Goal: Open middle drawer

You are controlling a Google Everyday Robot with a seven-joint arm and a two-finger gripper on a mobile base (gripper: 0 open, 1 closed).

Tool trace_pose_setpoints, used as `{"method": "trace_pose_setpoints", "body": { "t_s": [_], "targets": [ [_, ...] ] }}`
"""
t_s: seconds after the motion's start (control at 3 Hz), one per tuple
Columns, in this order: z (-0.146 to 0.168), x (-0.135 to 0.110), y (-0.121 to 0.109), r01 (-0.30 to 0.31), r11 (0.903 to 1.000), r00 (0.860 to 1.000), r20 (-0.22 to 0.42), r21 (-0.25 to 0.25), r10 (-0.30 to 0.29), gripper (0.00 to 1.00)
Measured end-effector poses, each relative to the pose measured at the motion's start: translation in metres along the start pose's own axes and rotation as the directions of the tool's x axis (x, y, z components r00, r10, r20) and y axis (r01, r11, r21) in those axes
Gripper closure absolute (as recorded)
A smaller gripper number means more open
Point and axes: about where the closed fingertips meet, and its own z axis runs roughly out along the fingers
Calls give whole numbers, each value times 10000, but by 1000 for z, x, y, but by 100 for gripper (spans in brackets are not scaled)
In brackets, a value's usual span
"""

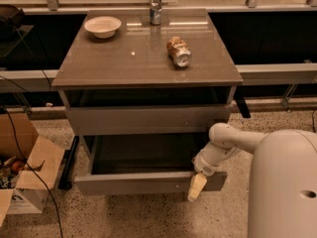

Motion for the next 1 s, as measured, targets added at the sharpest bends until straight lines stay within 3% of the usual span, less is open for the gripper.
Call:
{"method": "trace_pose_setpoints", "body": {
  "t_s": [0.33, 0.67, 1.0],
  "targets": [
    [9, 13, 26, 155, 9972, 9966, -799, -737, -214, 19],
    [9, 14, 29, 142, 9968, 9963, -829, -792, -208, 50],
    [9, 23, 55, 54, 9934, 9946, -1019, -1144, -171, 73]
  ]
}}
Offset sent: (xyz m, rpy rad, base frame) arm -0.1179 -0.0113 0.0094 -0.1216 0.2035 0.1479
